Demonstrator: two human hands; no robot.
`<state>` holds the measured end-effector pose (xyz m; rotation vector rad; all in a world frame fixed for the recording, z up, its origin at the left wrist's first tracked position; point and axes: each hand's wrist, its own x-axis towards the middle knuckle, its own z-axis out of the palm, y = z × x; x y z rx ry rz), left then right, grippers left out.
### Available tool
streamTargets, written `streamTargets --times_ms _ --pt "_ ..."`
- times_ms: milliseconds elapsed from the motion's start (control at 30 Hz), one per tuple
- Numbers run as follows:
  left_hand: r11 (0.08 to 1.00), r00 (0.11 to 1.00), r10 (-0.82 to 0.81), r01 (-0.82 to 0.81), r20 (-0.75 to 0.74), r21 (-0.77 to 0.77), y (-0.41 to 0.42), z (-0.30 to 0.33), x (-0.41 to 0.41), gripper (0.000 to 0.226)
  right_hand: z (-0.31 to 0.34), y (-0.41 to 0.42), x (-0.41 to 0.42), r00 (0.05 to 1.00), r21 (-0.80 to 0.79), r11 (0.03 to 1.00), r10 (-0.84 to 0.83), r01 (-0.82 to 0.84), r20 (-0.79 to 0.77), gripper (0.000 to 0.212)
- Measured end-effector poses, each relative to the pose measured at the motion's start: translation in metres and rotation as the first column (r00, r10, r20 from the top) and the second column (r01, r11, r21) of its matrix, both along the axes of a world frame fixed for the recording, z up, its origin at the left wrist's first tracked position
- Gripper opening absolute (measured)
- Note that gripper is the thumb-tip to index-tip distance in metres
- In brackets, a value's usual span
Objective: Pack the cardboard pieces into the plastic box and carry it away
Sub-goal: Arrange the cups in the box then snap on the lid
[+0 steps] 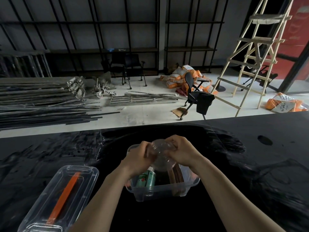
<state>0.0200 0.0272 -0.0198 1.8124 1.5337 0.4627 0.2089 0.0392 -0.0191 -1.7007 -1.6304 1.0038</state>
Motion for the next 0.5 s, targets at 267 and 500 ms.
streamTargets --times_ms 267,500 --pt "0.98 0.685 -0.086 0.188 -0.723 0.061 -0.01 -0.004 0.029 0.053 0.009 -0.007 0.007 0.979 0.017 0.994 -0.111 0.11 0.17 0.041" --pt "0.988 0.694 -0.129 0.15 -0.708 -0.032 -0.01 -0.021 0.036 0.055 0.007 -0.01 0.005 0.976 0.034 0.995 -0.095 0.09 0.198 0.043"
